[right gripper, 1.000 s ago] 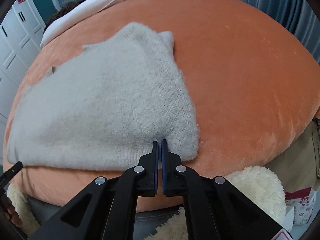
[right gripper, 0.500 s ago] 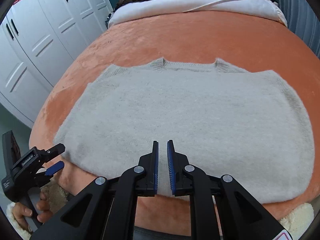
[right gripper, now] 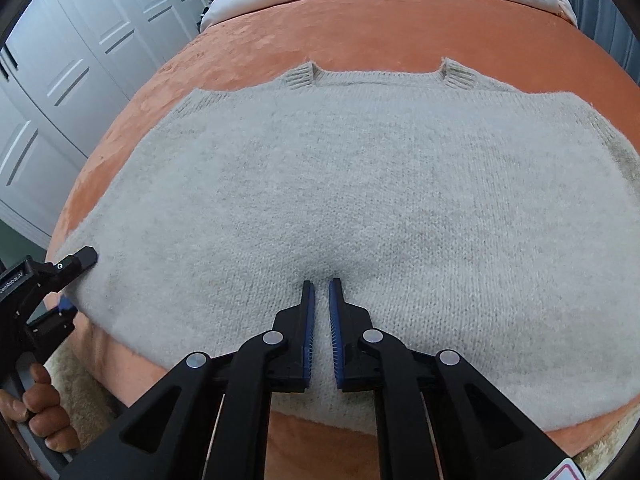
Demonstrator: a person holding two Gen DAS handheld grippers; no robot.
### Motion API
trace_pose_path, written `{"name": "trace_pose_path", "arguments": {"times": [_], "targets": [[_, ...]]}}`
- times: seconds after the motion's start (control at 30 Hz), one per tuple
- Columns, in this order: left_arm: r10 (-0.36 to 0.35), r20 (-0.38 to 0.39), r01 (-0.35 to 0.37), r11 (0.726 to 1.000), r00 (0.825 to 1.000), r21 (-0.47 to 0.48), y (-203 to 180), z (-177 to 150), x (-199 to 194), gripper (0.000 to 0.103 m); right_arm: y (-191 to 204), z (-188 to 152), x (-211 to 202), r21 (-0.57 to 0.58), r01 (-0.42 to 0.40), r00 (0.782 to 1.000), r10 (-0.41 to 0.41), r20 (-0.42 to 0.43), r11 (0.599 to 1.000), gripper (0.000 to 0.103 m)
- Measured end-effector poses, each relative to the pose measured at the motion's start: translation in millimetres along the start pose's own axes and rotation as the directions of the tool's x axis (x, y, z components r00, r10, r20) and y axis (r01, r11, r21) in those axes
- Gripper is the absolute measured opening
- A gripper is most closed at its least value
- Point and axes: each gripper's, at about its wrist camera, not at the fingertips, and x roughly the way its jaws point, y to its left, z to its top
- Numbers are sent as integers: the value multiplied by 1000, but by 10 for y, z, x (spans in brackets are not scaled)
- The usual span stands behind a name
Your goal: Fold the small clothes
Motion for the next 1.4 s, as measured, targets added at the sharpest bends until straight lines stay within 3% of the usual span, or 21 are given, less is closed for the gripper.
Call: {"name": "trace_pose_path", "arguments": {"times": [0.17, 0.27, 0.3, 0.43, 0.53, 0.7, 0.73, 0.77, 0.8, 0.83, 0.87, 0.93, 1.0, 1.07, 1.2, 1.3, 1.33, 1.37, 1.4], "targets": [[-97, 52, 82, 967, 994, 241, -933, -13, -374, 14, -152, -17, -36, 63, -87, 996, 86, 23, 994, 7], [-183, 40, 152, 902, 982, 403, -1682, -184, -548, 14, -358, -32, -253, 176, -179, 983, 171, 60, 968, 7], [-211, 23, 177, 870, 977, 460, -1937, -281, -575, 14, -436, -46, -363, 194, -202, 978, 189, 85, 960, 12], [-268, -94, 273, 777, 959, 568, -2662, -794, -365, 14, -951, -191, -955, 235, -205, 968, 162, 189, 950, 19], [-225, -183, 290, 749, 957, 596, -2909, -1234, 65, 14, -1509, -422, -1310, 316, -143, 971, 72, 228, 938, 27], [-19, -312, 227, 730, 950, 645, -2808, -1959, 853, 21, -2058, -810, -1576, 404, -76, 976, -15, 218, 911, 27], [-2, -308, 211, 733, 951, 647, -2738, -2025, 854, 27, -2086, -848, -1605, 406, -71, 976, -20, 216, 911, 30], [-16, -298, 216, 727, 954, 651, -2673, -2074, 776, 40, -2101, -883, -1634, 406, -71, 976, -21, 218, 911, 34], [-34, -285, 224, 711, 958, 667, -2627, -2094, 657, 48, -2103, -904, -1670, 406, -82, 973, -14, 229, 910, 42], [-38, -264, 215, 695, 964, 686, -2583, -2111, 527, 65, -2090, -894, -1695, 404, -102, 970, 2, 242, 909, 52], [-23, -216, 174, 677, 976, 715, -2532, -2102, 385, 81, -2043, -863, -1701, 400, -125, 967, 22, 254, 908, 55], [17, -99, 65, 639, 995, 766, -2386, -1996, 190, 89, -1982, -773, -1693, 380, -177, 960, 74, 268, 908, 63], [61, -57, 8, 614, 997, 789, -2234, -1872, 165, 91, -1866, -620, -1623, 354, -226, 954, 133, 271, 908, 71], [147, -25, -71, 609, 989, 790, -2043, -1789, 222, 91, -1729, -446, -1520, 334, -240, 953, 155, 261, 912, 73], [213, -43, -112, 660, 976, 743, -1706, -1612, 397, 91, -1501, -126, -1190, 306, -203, 972, 155, 175, 930, 77], [218, -58, -105, 664, 974, 740, -1652, -1579, 538, 90, -1454, 22, -889, 346, -178, 983, 155, 93, 921, 76], [220, -52, -109, 657, 974, 746, -1657, -1565, 581, 83, -1436, 46, -854, 355, -188, 982, 165, 96, 916, 62], [231, -61, -107, 651, 971, 752, -1663, -1575, 633, 55, -1395, 90, -850, 345, -178, 983, 153, 97, 922, 50], [222, -107, -69, 663, 969, 745, -1669, -1561, 670, 40, -1353, 120, -900, 324, -164, 985, 136, 105, 932, 19]]}}
